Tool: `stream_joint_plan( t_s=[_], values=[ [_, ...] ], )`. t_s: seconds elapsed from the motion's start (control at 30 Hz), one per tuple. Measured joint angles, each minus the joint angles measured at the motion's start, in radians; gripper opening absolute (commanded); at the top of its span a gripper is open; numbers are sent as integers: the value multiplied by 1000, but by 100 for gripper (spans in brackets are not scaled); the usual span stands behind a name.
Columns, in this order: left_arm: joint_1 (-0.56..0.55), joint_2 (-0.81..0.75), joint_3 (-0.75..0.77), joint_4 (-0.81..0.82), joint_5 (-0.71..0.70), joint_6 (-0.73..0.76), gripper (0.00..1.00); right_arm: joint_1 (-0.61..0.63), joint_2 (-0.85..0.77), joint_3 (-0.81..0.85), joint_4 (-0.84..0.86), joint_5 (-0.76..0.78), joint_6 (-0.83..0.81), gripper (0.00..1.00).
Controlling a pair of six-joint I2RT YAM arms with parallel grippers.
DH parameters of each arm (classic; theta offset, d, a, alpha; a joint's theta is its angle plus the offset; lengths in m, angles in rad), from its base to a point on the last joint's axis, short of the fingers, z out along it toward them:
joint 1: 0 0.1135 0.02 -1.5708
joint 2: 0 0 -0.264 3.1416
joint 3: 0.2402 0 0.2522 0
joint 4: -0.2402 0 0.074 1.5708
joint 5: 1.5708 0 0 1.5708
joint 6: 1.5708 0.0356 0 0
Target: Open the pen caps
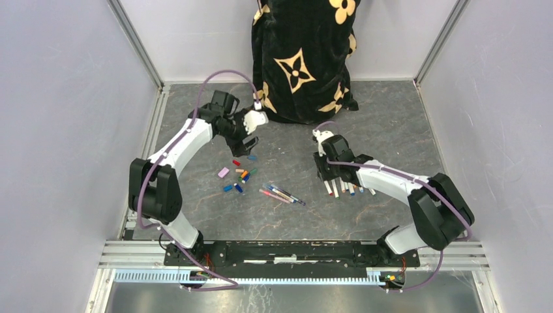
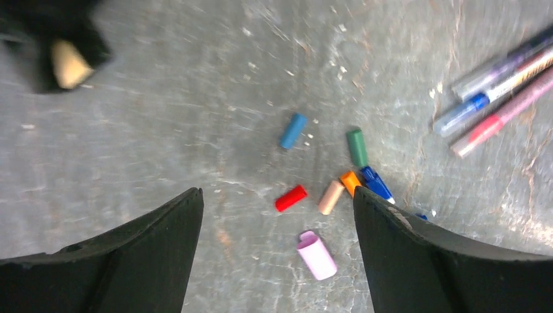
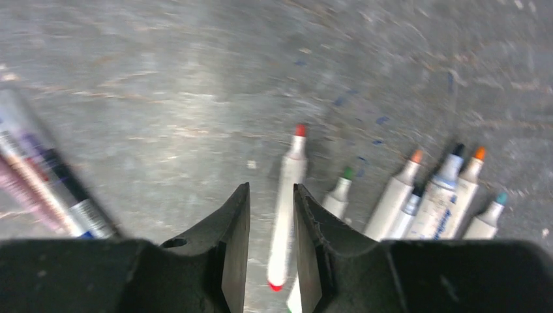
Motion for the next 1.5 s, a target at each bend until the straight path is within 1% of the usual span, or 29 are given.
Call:
stream_joint_plan(
  t_s=[0.13, 0.2, 0.37, 0.53, 0.63, 0.83, 0.97, 1.13, 1.23, 1.3, 1.5],
  values=[
    [4, -22, 142, -55, -5, -76, 93, 103, -34, 20, 18, -15, -31, 35],
    [10, -53, 181, -65, -6, -111, 94, 156, -25, 41, 29, -44, -39, 36],
    [43, -176, 183, -67, -10, -208, 99, 280, 32, 58, 80, -105, -48, 36],
    [85, -282, 174, -18, -29, -304, 100, 348, 109, 64, 92, -130, -53, 33],
    [92, -312, 174, 1, -38, -325, 100, 357, 140, 69, 92, -130, -57, 30],
    [92, -316, 164, -8, -27, -324, 100, 357, 149, 75, 93, -105, -69, 25],
    [92, -312, 161, -33, -24, -322, 100, 354, 151, 95, 92, -77, -82, 25],
    [92, -297, 161, -59, -7, -315, 100, 346, 154, 120, 70, -78, -94, 24],
    [92, -293, 160, -66, -5, -314, 100, 338, 154, 149, 56, -83, -98, 19],
    [92, -293, 160, -72, -1, -312, 100, 333, 154, 170, 53, -86, -101, 17],
    [92, -293, 160, -94, 1, -303, 100, 311, 173, 207, 45, -85, -105, 17]
  ],
)
